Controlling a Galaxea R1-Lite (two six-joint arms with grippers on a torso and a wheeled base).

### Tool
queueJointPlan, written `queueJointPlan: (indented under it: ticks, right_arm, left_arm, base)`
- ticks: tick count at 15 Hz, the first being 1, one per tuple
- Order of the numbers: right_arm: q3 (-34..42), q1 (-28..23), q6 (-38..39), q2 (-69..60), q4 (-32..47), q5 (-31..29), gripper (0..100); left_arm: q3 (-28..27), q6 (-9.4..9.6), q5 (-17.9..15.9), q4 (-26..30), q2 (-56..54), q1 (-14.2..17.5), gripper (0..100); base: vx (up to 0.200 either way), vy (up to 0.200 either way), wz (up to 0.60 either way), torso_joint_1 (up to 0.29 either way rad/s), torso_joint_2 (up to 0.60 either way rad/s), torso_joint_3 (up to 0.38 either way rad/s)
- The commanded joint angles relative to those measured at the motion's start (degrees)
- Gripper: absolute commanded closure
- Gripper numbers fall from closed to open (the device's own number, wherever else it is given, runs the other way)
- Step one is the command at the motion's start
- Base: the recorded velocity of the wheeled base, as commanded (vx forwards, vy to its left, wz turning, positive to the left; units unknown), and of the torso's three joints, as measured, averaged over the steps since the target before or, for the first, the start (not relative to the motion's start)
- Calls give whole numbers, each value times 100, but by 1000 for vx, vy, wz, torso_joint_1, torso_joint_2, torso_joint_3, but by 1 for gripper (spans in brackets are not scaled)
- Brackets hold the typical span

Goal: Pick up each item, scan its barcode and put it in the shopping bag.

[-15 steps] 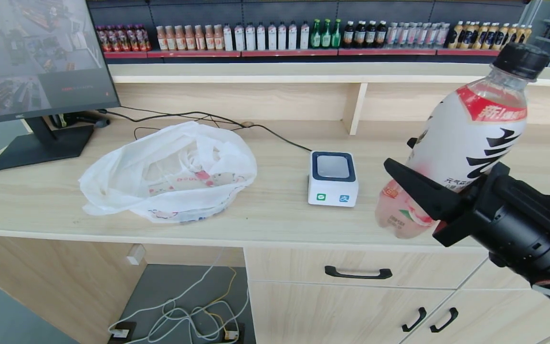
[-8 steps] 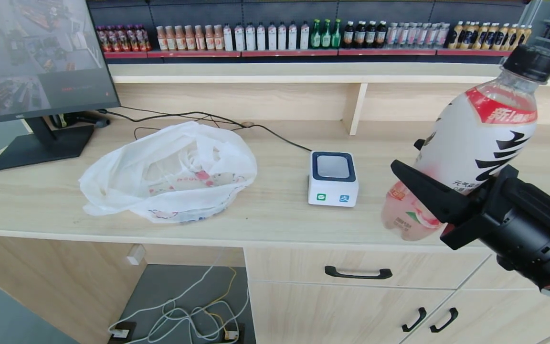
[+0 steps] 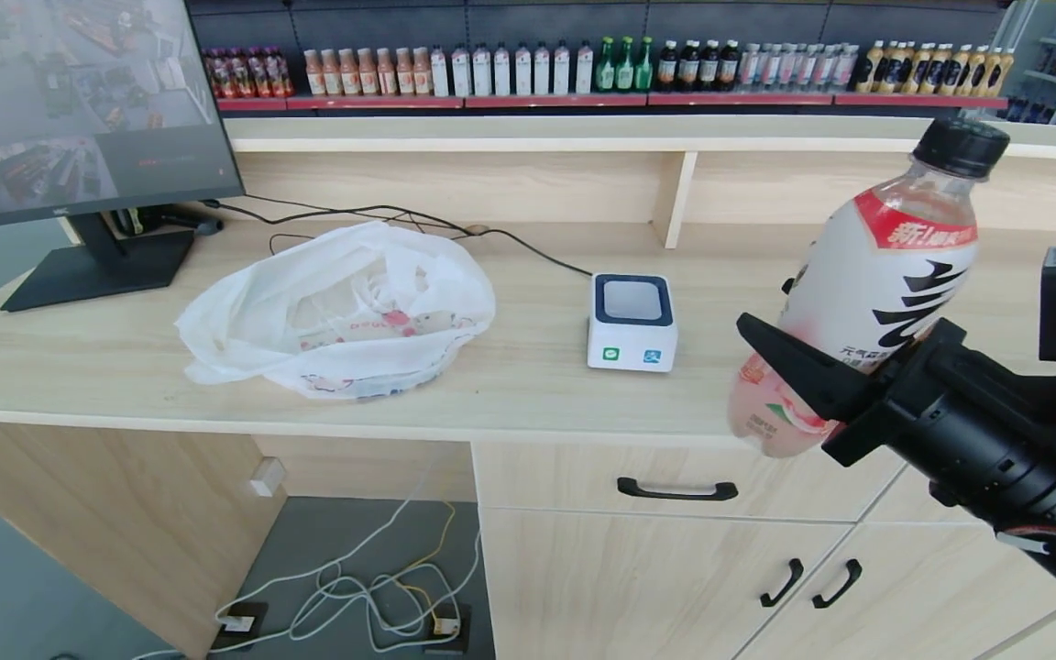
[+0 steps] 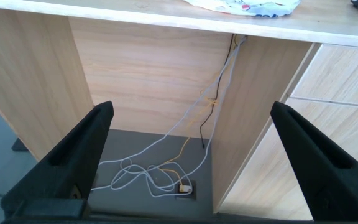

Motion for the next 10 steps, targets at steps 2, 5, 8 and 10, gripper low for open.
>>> queueJointPlan:
  ticks: [2,5,8,10]
  right_arm:
    - [-45,6,-2,100,-30,14,100]
    - [-318,-3,-2,126,-30,14,100]
    - [-300,-91,-20,-32,-30,14,100]
    - [-318,-91,-20,12,-30,14,100]
  left_arm:
    - [0,4,4,0,-2,5,0]
    - [0,-13,4,0,-2,5,0]
    - [0,-48,4,9,-2,5,0]
    - [0,-75,13,9,-2,5,0]
  base:
    - [0,200,0,10,7,0]
    - [0,200,0,1,2,4]
    - [0,200,0,9,4,7]
    - [0,200,0,0,2,5]
